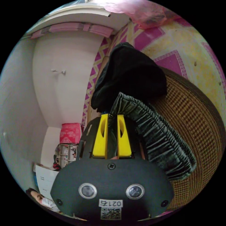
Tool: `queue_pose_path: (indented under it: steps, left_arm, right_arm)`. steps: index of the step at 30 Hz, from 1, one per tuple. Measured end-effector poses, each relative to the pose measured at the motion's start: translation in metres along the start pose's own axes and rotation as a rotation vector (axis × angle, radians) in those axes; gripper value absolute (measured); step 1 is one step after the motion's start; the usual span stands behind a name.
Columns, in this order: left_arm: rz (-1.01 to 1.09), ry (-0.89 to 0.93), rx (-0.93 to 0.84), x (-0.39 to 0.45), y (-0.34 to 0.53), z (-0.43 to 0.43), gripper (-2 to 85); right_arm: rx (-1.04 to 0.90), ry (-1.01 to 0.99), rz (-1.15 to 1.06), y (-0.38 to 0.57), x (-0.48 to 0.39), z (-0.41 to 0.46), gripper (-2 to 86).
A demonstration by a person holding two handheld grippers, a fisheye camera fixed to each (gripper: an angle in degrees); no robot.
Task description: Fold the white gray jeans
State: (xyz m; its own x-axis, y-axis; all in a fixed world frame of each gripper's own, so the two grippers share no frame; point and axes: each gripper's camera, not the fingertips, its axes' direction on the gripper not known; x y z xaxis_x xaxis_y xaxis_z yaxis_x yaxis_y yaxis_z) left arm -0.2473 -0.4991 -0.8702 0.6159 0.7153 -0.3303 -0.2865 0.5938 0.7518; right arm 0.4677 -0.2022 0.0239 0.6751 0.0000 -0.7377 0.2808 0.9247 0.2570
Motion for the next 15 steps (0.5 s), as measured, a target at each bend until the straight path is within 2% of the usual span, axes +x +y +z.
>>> queue_pose_path:
  steps: [5, 8, 11, 13, 14, 15]
  left_arm:
    - [0.214, 0.043, 0.048, 0.034, 0.030, -0.021, -1.0]
    - [0.344, 0.060, 0.040, 0.065, 0.051, -0.019, -1.0]
    - [0.501, 0.035, 0.047, 0.101, 0.064, -0.006, -0.9]
    - [0.649, -0.120, -0.044, 0.124, 0.071, 0.026, -1.0]
    - [0.671, -0.181, -0.094, 0.125, 0.071, 0.038, -1.0]
    - [0.716, -0.206, -0.120, 0.125, 0.073, 0.050, -1.0]
  right_arm:
    - [-0.051, -0.024, -0.303, 0.052, -0.068, 0.010, 7.4]
    - [-0.161, 0.060, -0.598, 0.114, -0.132, 0.047, 7.0]
    - [-0.295, 0.235, -0.924, 0.197, -0.188, 0.111, 5.8]
    - [-0.429, 0.404, -1.182, 0.268, -0.210, 0.170, 2.9]
    - [-0.481, 0.451, -1.223, 0.283, -0.210, 0.186, 1.8]
    - [-0.648, 0.545, -1.287, 0.313, -0.204, 0.217, 0.4]
